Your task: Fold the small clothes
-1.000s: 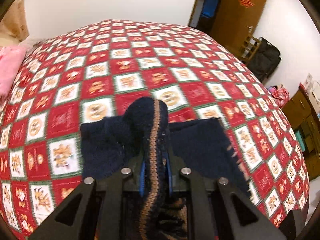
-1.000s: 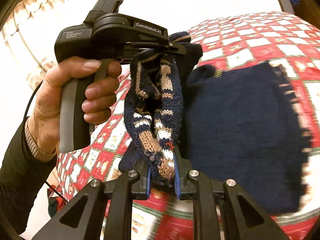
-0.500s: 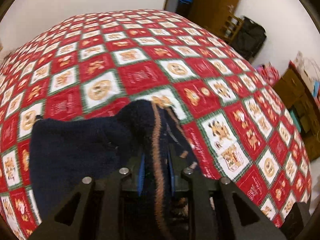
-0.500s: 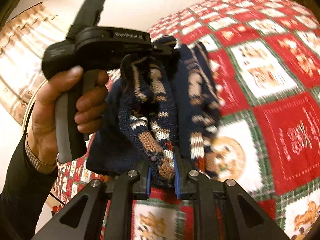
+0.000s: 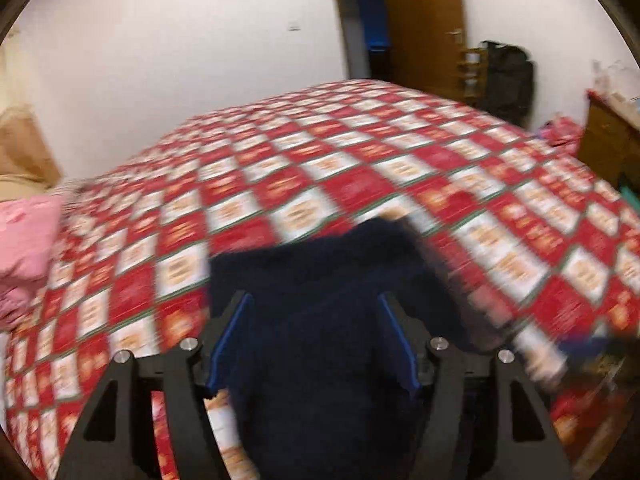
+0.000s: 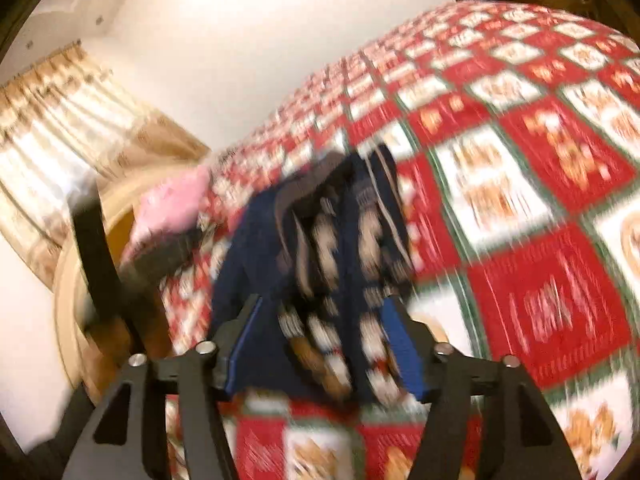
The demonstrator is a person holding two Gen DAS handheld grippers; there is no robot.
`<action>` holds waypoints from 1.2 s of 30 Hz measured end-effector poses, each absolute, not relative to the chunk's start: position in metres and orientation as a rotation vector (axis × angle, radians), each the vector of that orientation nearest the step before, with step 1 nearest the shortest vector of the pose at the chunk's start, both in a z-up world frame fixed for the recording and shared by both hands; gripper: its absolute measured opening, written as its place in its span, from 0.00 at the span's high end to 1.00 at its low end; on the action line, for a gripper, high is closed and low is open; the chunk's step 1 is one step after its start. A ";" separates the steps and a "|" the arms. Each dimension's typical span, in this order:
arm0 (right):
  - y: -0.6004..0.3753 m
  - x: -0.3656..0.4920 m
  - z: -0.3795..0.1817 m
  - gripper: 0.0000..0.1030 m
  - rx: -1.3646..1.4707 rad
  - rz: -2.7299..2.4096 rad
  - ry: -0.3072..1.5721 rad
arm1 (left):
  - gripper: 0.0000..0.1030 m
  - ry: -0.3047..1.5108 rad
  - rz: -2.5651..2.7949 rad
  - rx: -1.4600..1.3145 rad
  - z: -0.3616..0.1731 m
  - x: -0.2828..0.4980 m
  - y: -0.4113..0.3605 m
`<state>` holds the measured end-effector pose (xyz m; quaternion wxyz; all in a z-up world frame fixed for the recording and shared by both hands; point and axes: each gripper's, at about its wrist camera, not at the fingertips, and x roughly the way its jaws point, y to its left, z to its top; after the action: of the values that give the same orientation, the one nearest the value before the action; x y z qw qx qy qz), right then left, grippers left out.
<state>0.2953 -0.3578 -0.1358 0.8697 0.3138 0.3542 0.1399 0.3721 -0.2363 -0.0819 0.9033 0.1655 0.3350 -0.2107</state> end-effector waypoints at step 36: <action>-0.288 0.428 -0.119 0.65 0.284 0.151 0.896 | 0.11 0.852 -0.478 0.299 -0.153 0.324 -0.224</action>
<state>0.4281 -0.2883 -0.1187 0.8888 0.1368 0.4313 0.0727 0.3239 -0.2243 -0.1529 0.8723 0.1430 0.4078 -0.2287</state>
